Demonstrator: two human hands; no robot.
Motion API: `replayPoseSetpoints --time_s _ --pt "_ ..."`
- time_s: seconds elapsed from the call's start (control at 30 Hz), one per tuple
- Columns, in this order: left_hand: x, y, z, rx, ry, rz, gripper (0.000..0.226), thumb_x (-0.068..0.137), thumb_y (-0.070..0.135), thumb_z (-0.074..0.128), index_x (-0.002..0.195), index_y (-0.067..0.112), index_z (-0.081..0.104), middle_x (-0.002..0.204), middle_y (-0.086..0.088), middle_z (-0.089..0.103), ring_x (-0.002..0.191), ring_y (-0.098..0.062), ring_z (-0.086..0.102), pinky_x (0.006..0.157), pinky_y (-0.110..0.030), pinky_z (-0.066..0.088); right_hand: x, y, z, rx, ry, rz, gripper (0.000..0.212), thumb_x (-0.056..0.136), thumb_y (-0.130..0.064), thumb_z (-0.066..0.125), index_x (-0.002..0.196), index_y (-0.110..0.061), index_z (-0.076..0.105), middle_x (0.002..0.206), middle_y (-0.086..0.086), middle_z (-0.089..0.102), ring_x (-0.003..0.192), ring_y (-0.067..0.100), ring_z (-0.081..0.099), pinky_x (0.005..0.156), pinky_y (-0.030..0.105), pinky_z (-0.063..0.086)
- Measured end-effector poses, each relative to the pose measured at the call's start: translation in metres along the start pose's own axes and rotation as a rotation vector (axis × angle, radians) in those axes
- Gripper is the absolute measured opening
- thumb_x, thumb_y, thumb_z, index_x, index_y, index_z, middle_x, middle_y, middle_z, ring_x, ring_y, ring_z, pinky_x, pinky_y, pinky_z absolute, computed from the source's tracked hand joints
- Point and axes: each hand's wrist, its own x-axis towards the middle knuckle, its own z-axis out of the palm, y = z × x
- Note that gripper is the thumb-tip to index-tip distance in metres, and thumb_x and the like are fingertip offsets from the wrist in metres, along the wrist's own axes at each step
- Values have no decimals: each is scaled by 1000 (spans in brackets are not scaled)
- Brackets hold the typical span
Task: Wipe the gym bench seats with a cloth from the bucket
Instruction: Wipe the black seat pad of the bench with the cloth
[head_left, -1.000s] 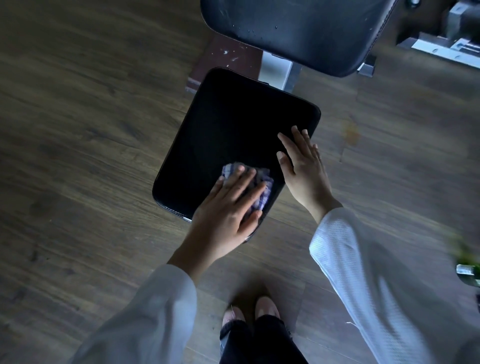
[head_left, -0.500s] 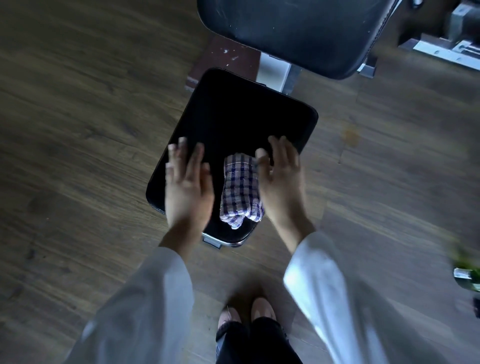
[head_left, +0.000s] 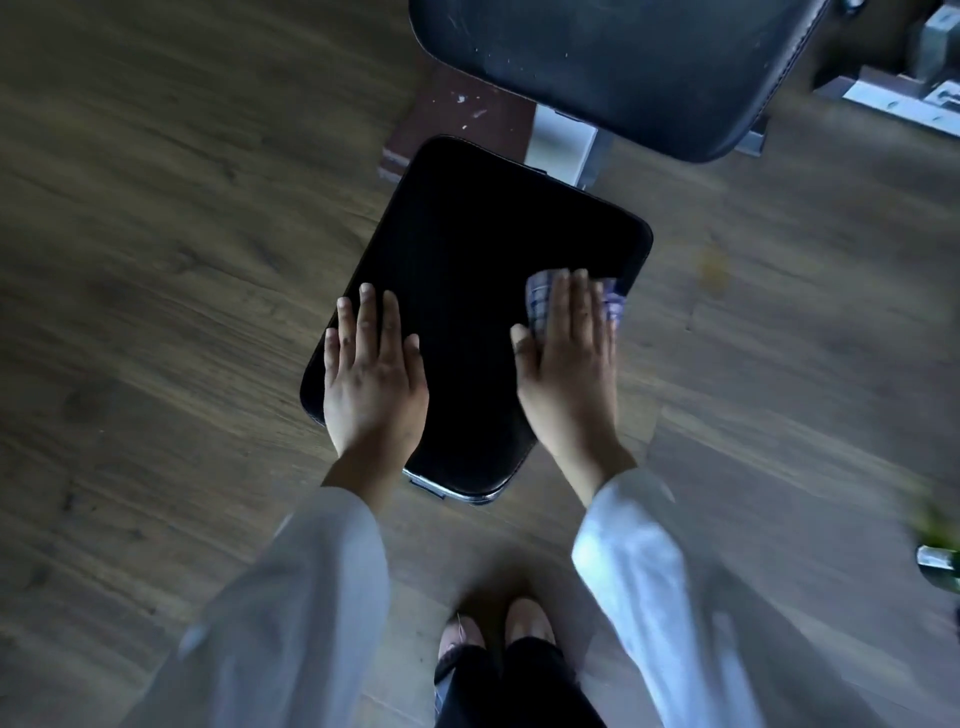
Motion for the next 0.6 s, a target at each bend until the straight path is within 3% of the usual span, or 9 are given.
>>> replayPoseSetpoints --time_s 0.13,0.3,0.43,0.6 --pt "14 4 -2 0 -59 -22 53 98 32 28 146 8 24 155 -10 17 144 -30 10 116 -38 5 -44 -18 7 26 -38 -258 53 89 -30 38 135 -4 42 140 16 43 132 29 38 110 41 26" --pt "39 6 -3 18 -111 15 53 101 29 29 148 11 14 157 -6 7 145 -24 2 116 -34 1 2 4 10 3 82 -174 51 84 -23 41 129 -2 48 134 20 50 126 33 46 105 45 35" --pt "39 8 1 37 -85 5 53 100 29 29 148 11 14 157 -6 7 145 -23 3 116 -33 1 53 3 12 -4 60 -31 52 89 -27 39 137 -5 39 142 17 41 134 31 35 110 42 23" --pt "42 9 2 28 -66 20 53 100 28 31 148 10 16 157 -7 10 145 -24 5 116 -33 2 40 -5 22 -29 90 -297 50 87 -27 40 131 -5 48 134 16 51 126 29 46 105 42 36"
